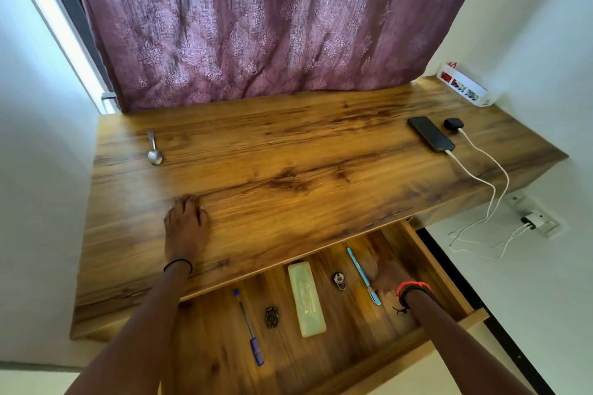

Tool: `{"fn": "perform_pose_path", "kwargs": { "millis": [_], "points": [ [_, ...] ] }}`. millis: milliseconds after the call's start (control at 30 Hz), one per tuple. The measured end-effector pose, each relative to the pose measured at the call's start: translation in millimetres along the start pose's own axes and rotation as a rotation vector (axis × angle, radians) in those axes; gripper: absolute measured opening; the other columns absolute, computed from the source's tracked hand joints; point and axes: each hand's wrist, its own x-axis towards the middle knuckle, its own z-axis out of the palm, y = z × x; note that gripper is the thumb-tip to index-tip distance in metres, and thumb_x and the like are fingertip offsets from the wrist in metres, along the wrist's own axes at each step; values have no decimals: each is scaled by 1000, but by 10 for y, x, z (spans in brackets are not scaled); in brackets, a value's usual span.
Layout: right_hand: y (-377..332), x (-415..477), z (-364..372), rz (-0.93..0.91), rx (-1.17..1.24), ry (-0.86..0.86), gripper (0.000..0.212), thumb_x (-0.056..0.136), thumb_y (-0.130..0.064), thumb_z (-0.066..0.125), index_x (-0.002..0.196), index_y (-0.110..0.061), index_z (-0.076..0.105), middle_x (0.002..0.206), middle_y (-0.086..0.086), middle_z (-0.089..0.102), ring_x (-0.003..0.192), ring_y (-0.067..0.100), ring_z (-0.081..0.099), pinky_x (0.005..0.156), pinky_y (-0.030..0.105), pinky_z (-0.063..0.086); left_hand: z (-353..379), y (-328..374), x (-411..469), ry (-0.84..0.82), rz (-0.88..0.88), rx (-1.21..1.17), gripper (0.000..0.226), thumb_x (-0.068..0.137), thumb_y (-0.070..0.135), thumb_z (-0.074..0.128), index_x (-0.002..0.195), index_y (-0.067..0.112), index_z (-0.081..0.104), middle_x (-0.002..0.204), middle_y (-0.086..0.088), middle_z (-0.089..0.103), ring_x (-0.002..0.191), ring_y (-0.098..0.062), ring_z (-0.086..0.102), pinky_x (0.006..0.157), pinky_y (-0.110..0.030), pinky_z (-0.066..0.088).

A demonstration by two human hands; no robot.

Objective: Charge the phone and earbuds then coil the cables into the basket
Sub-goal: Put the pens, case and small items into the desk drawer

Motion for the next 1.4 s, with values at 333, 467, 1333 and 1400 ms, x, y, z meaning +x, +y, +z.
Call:
{"fn": "perform_pose_path", "kwargs": {
  "millis": [333,467,1333,1400],
  "points": [
    [-755,-265,-1034,-208,118,-258,21,79,-8,72,91,6,62,79,17,66,65,21,65,63,29,59,-188,-194,107,92,-76,-53,27,89,12,49,115,4,52,118,-15,51,107,-31,48,97,-46,42],
    [-1561,-283,-1173,-463,86,-175,18,85,-17,66,88,1,68,78,14,69,60,14,58,49,19,41,-262,-365,168,118,-71,173,23,88,17,52,108,6,54,116,-14,53,109,-30,49,106,-50,31],
    [-5092,486,137,-1184,-585,311,36,100,-15,31,131,-10,47,146,30,22,127,41,35,100,46,36,-232,-275,127,176,-201,279,32,86,31,50,117,23,49,127,5,50,117,-16,49,109,-47,28],
    [-5164,509,102,-1215,-670,356,33,99,-15,32,127,-4,46,148,30,18,130,40,35,98,46,39,-230,-284,133,180,-193,291,32,87,32,49,118,23,50,127,5,50,118,-15,48,110,-47,28]
  ]
}}
